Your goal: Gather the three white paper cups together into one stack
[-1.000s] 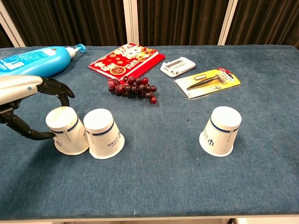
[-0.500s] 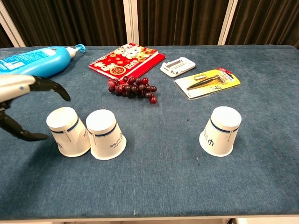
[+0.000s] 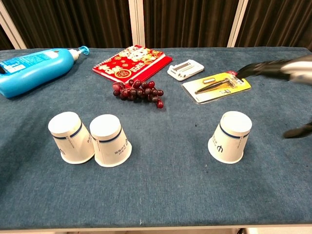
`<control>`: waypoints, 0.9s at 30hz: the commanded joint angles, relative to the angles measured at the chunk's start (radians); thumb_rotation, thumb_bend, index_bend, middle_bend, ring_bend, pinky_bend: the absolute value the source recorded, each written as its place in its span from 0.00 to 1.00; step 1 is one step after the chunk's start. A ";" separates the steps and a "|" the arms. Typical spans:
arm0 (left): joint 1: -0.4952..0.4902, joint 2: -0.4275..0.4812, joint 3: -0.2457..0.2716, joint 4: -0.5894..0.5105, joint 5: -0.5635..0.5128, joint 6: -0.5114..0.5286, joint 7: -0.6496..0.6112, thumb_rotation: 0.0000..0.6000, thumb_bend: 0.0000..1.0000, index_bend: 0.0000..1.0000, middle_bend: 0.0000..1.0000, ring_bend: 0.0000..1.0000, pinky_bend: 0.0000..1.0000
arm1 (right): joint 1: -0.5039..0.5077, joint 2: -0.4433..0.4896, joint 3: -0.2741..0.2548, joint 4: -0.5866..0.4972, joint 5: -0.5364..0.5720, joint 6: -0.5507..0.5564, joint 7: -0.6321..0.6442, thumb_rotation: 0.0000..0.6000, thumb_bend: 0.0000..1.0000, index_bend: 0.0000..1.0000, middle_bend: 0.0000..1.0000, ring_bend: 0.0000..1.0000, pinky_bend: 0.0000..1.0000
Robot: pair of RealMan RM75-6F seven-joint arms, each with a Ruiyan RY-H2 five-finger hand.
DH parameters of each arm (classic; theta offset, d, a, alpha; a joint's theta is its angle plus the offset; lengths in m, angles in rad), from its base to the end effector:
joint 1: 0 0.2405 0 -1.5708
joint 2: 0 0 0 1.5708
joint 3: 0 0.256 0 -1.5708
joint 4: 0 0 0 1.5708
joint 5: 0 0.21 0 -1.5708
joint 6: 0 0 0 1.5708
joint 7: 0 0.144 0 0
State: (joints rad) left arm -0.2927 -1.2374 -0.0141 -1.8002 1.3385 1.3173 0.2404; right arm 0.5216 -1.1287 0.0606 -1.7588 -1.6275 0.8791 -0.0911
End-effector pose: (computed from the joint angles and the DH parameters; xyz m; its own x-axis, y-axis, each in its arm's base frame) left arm -0.2459 0.2194 0.0847 0.3423 0.1876 0.9207 0.9388 -0.1100 -0.3266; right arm -0.1945 -0.2599 0.0628 0.5766 -0.3385 0.7436 -0.7533 -0.5727 0.3234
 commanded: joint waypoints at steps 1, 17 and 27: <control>0.026 0.019 -0.001 0.018 -0.006 0.022 -0.033 0.99 0.19 0.23 0.16 0.09 0.00 | 0.045 -0.047 0.013 0.009 0.047 -0.048 -0.046 1.00 0.32 0.15 0.00 0.00 0.14; 0.062 0.032 -0.003 0.049 -0.005 0.024 -0.090 0.99 0.19 0.23 0.15 0.08 0.00 | 0.100 -0.096 -0.002 0.026 0.125 -0.084 -0.103 1.00 0.44 0.42 0.05 0.00 0.16; 0.080 0.044 -0.008 0.063 -0.005 0.033 -0.097 0.99 0.19 0.23 0.15 0.08 0.00 | 0.117 -0.042 0.020 -0.040 0.114 -0.032 -0.087 1.00 0.48 0.53 0.10 0.00 0.17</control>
State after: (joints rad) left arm -0.2131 -1.1943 -0.0224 -1.7382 1.3338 1.3501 0.1433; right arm 0.6311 -1.1959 0.0659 -1.7700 -1.5084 0.8346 -0.1860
